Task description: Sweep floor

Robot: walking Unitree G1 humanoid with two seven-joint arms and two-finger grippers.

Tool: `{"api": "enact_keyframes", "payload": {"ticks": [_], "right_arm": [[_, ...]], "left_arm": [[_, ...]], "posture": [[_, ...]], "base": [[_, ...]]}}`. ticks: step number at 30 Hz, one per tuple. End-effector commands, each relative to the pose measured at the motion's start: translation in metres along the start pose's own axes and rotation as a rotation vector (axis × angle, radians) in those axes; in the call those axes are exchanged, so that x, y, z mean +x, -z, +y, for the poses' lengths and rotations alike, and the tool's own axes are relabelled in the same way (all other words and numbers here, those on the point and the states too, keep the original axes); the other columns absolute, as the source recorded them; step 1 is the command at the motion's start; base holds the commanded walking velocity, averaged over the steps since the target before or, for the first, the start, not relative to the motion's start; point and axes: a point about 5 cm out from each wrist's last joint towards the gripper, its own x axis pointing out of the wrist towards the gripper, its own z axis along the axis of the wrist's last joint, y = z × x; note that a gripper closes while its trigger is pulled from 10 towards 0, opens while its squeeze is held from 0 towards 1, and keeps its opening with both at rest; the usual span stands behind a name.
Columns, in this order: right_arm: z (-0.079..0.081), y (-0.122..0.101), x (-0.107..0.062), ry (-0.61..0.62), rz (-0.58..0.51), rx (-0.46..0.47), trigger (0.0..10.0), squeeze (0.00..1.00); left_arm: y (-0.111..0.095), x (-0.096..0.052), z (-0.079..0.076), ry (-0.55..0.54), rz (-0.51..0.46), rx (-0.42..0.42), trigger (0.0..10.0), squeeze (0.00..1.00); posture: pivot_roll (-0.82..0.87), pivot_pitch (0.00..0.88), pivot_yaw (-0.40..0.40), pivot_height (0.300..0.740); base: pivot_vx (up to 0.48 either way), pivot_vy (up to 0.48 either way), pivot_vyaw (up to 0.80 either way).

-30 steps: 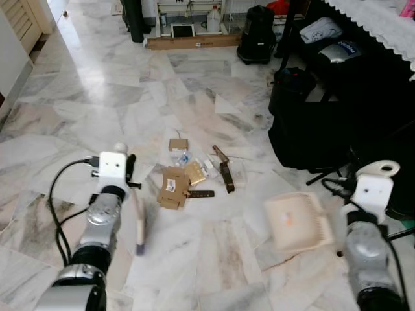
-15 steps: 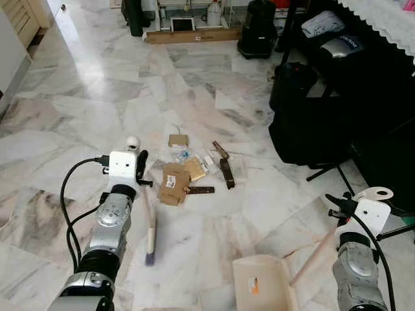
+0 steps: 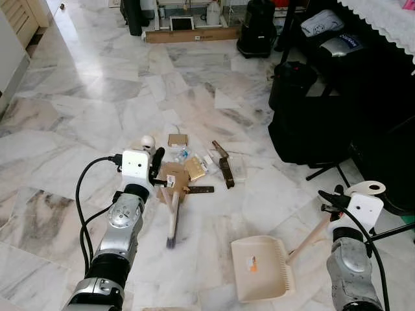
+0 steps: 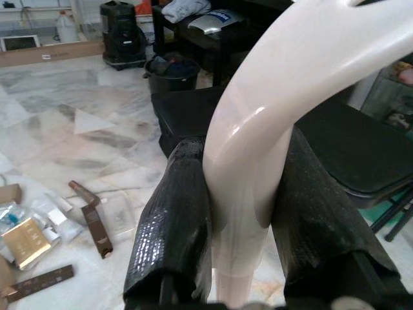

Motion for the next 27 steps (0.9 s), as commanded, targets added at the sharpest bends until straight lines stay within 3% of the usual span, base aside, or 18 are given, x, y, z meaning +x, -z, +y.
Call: {"api": "enact_keyframes", "payload": {"ticks": [1,27], "right_arm": [[-0.0007,-0.0096,0.0022,0.000,-0.053,0.001,10.0,0.00],[0.0027,-0.0088,0.0032,-0.011,-0.043,0.022,10.0,0.00]], "left_arm": [[-0.0123,0.0040,-0.0017,0.016,-0.055,0.018,10.0,0.00],[-0.0210,0.0105,-0.0061,0.032,-0.077,0.011,10.0,0.00]], "posture": [[0.03,0.083,0.008,0.740],[0.03,0.081,0.007,0.740]], "base": [[0.330,0.000,0.00],[0.350,0.000,0.00]]}}
